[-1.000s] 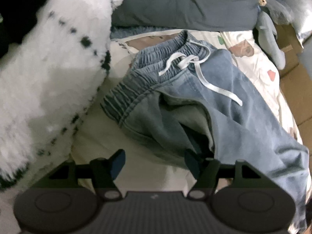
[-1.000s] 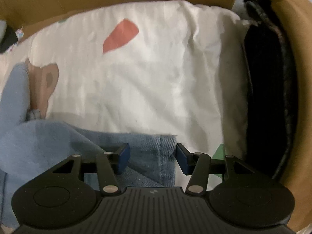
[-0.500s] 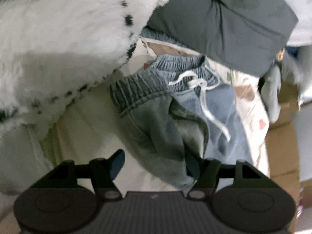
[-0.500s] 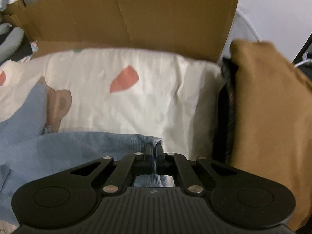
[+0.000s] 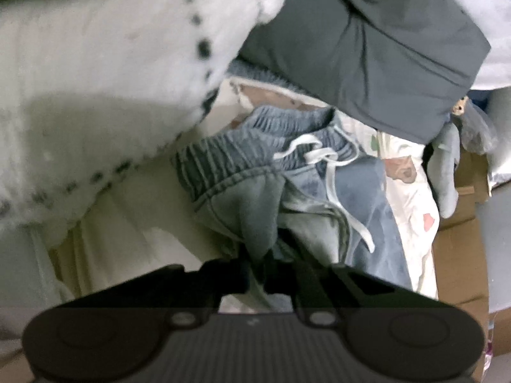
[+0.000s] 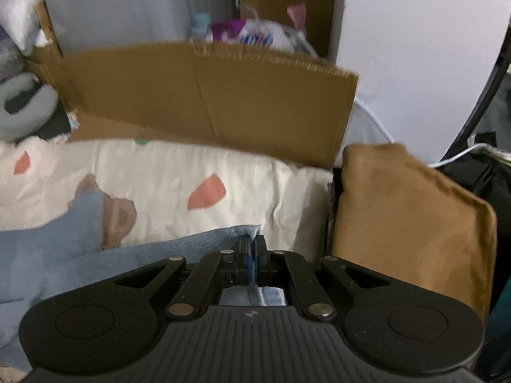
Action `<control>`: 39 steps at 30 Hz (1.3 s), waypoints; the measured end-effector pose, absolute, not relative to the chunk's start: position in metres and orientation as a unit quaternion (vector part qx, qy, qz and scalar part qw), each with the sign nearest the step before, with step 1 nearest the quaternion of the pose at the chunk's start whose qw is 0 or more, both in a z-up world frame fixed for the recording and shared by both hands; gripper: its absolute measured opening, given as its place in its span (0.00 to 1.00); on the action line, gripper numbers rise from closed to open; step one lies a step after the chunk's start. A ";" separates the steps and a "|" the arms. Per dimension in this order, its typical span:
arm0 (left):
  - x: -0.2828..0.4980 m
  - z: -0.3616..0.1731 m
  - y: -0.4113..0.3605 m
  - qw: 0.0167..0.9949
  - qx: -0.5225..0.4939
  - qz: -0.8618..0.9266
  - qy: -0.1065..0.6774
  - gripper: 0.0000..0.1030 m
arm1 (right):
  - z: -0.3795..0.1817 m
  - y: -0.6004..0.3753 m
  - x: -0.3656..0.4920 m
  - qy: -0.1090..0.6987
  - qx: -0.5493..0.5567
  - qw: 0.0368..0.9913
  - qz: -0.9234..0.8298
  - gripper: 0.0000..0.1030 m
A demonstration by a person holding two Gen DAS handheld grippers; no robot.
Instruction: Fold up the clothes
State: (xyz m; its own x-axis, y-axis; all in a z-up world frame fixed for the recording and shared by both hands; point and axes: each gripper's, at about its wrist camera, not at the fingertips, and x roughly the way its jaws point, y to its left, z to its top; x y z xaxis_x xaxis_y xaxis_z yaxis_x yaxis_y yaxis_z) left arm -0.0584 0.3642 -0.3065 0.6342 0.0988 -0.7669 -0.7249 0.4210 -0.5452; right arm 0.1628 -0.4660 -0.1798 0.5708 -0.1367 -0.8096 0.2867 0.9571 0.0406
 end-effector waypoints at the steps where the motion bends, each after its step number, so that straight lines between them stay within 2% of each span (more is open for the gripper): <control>1: -0.059 -0.301 0.366 0.775 -0.467 0.267 0.332 0.05 | -0.173 -0.467 0.158 0.440 0.084 0.886 -0.120 0.00; 11: -0.077 -0.256 0.384 0.790 -0.447 0.271 0.321 0.04 | -0.122 -0.476 0.083 0.388 0.117 0.906 -0.123 0.00; 14: -0.086 -0.249 0.386 0.793 -0.435 0.273 0.328 0.04 | -0.123 -0.480 0.051 0.388 0.128 0.904 -0.128 0.00; 25: -0.105 -0.237 0.393 0.800 -0.395 0.275 0.359 0.04 | -0.174 -0.487 -0.077 0.444 0.179 0.862 -0.168 0.00; 34: -0.094 -0.247 0.387 0.792 -0.364 0.268 0.410 0.04 | -0.230 -0.480 -0.150 0.501 0.214 0.814 -0.204 0.00; 39: -0.097 -0.250 0.372 0.783 -0.335 0.265 0.452 0.14 | -0.252 -0.480 -0.179 0.534 0.205 0.789 -0.226 0.00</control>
